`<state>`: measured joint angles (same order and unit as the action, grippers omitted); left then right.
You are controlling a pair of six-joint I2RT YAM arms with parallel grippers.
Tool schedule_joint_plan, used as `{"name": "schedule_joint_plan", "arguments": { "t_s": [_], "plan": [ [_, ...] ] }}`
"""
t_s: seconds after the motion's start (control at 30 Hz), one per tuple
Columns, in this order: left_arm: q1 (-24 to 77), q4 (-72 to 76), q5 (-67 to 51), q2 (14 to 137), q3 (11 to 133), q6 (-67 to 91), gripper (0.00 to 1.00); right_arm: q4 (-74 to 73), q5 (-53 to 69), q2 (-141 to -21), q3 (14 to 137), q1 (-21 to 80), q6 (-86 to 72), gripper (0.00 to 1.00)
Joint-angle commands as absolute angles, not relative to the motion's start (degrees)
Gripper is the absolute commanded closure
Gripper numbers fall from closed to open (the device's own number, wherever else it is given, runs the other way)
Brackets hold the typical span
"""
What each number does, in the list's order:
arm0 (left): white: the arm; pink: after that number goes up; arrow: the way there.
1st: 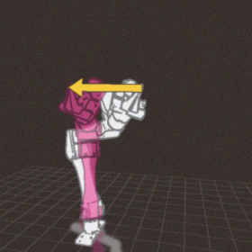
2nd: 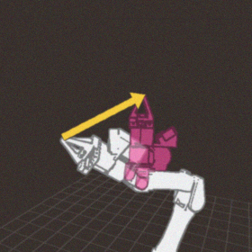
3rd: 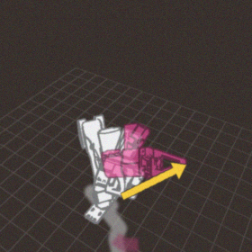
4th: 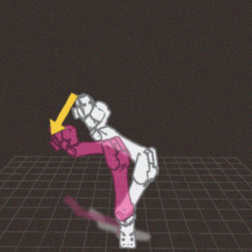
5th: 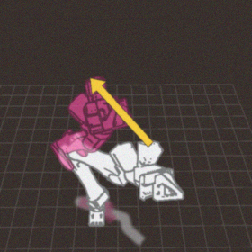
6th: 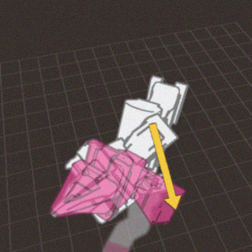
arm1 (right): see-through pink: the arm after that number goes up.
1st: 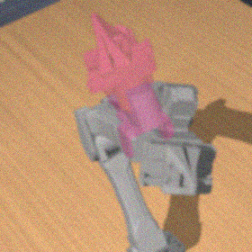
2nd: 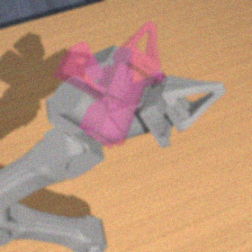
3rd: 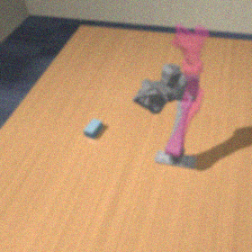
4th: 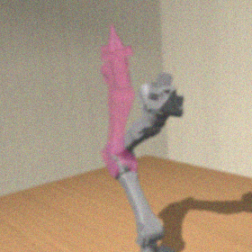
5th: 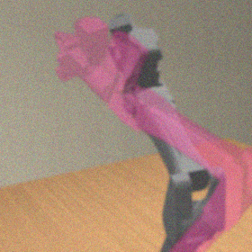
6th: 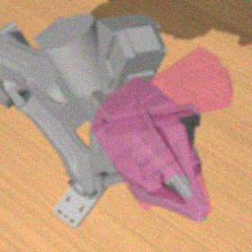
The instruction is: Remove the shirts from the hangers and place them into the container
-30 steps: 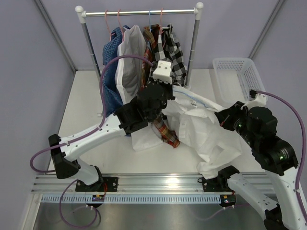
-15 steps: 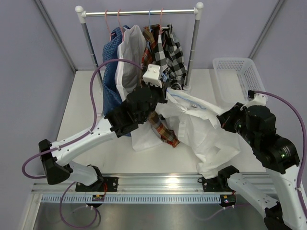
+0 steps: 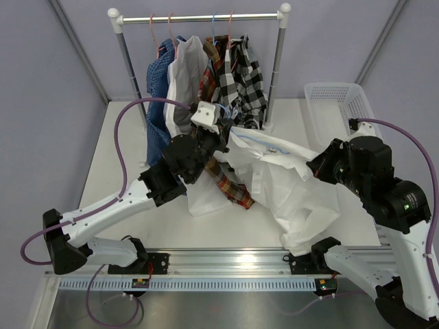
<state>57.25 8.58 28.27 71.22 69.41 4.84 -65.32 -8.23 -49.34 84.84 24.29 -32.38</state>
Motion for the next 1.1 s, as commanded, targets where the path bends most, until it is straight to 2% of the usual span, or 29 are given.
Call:
{"name": "schedule_joint_plan", "arguments": {
  "t_s": [0.0,0.23,0.37,0.5,0.53,0.57,0.87,1.07],
  "plan": [
    [52.3,12.2,38.2,66.9,66.5,-2.6,1.00,-73.5,-16.0,-49.0,88.8,23.6,-31.5,1.00],
    [50.8,16.3,29.7,60.7,61.9,-4.5,1.00,-70.3,-16.0,-47.5,81.3,23.6,-30.3,1.00],
    [50.1,12.0,28.9,61.7,63.4,-1.8,1.00,-65.5,-10.7,-47.0,75.2,23.6,-29.1,0.99],
    [50.3,7.5,27.2,66.7,68.2,-0.3,1.00,-60.3,-4.2,-46.1,74.4,23.6,-27.4,0.72],
    [50.8,6.5,27.5,67.8,70.4,1.7,1.00,-59.9,-3.5,-46.4,75.0,23.6,-26.2,0.61],
    [51.1,6.3,28.5,68.9,71.3,1.7,1.00,-59.8,-2.4,-47.1,76.4,23.6,-25.5,0.58],
    [56.2,3.3,40.3,82.3,86.7,-2.9,1.00,-58.6,2.4,-50.3,83.6,23.6,-20.7,0.39],
    [57.3,1.1,44.2,86.2,91.6,-4.6,1.00,-56.0,0.6,-52.9,84.6,23.6,-18.7,0.35]
  ]
}}
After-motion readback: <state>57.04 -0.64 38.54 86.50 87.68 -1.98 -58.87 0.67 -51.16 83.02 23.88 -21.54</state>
